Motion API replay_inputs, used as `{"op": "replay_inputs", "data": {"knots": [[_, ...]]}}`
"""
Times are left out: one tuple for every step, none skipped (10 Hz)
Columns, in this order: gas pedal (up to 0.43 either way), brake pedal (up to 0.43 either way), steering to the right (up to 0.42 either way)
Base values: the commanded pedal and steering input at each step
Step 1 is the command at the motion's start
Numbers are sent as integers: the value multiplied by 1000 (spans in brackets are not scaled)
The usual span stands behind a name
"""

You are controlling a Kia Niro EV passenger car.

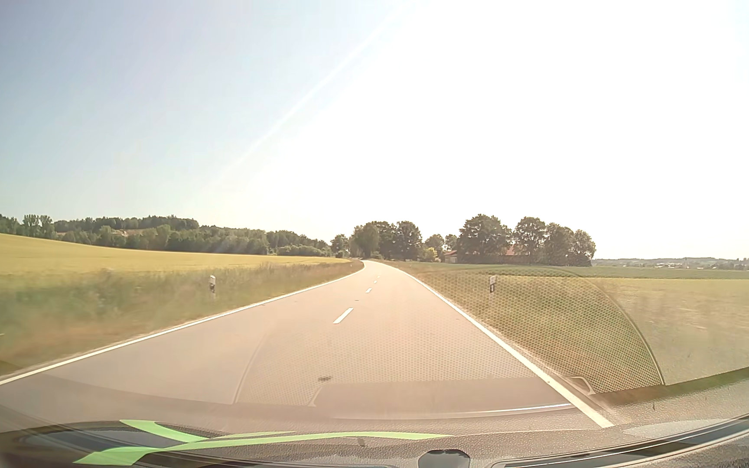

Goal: Follow the waypoints while adhering to traffic rules and regulations

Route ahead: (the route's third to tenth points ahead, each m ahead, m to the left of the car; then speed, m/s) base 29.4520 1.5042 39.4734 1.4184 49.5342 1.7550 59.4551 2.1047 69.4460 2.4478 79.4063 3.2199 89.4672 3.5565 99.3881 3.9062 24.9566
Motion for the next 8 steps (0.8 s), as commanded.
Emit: {"op": "replay_inputs", "data": {"knots": [[268,0,-4],[268,0,-4],[248,0,-5],[228,0,-5],[220,0,-5],[220,0,-5],[220,0,-5],[240,0,-5]]}}
